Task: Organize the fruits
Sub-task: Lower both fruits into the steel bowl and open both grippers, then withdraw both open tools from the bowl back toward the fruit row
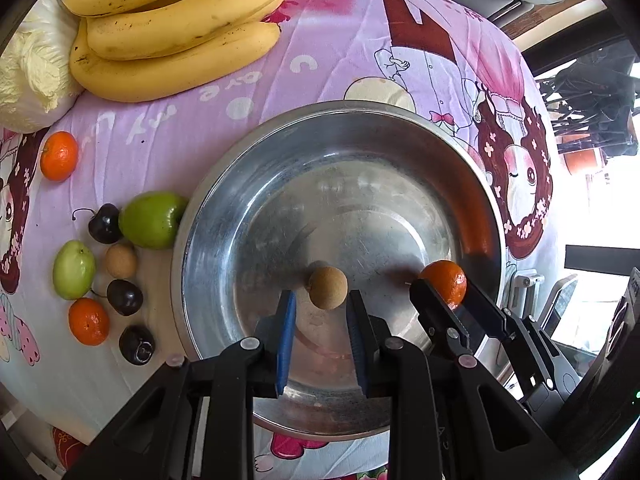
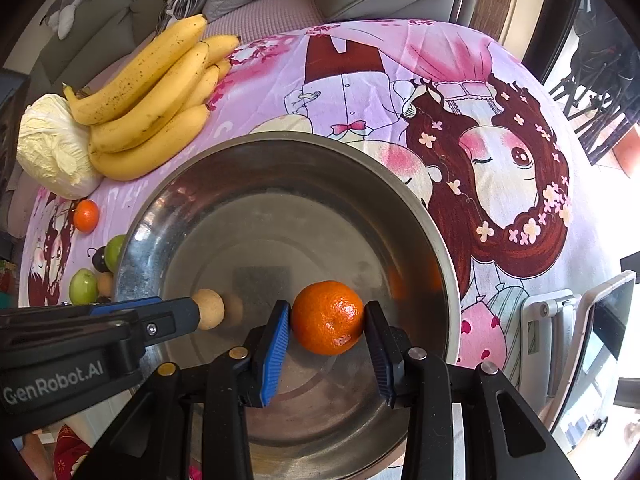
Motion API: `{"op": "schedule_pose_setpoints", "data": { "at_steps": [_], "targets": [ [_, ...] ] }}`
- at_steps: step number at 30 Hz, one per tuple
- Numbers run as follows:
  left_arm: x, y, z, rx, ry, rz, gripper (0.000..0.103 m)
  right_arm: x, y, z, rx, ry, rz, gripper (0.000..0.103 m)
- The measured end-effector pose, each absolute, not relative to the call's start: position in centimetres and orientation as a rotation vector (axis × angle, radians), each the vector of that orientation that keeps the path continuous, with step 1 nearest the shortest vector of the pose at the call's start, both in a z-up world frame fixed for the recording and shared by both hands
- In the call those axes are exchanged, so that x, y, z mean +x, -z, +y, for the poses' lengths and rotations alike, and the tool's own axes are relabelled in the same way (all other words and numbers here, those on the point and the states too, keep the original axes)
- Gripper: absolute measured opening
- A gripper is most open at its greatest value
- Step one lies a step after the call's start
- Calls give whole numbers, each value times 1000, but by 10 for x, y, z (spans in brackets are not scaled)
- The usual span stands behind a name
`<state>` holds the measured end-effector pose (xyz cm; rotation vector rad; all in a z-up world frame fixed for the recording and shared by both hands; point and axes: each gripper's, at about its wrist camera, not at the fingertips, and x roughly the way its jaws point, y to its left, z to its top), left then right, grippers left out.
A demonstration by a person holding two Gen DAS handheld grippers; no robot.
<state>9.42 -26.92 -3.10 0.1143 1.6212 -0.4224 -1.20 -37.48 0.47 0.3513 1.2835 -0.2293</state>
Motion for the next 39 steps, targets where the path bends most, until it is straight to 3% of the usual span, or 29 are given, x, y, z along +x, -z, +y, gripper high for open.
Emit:
{"op": "schedule_pose_setpoints", "data": {
  "at_steps": [13,15,16,18,22,24,33,35,39],
  "targets": [
    [92,3,-248,85,409,1604,27,-20,-23,-373,330,244,1292,46],
    [92,0,-244,83,405,1602,27,-21,-26,-369,328,241,1297,50],
    [92,-1,-241,82,403,1601,28,-20,-27,-367,325,241,1297,57],
    [91,-6,-231,78,395,1598,40,-20,-29,-364,319,244,1298,62],
    [93,-7,-216,83,357,1590,44,-19,-32,-356,311,240,1303,68],
    [94,-6,-208,90,328,1587,53,-18,-33,-352,309,239,1305,72],
    [100,-7,-170,111,236,1546,76,-14,-31,-337,308,236,1314,90],
    [101,-7,-163,115,219,1535,78,-13,-31,-336,311,241,1314,99],
    [104,-6,-146,110,183,1521,86,-10,-32,-333,307,239,1320,103]
  ]
}}
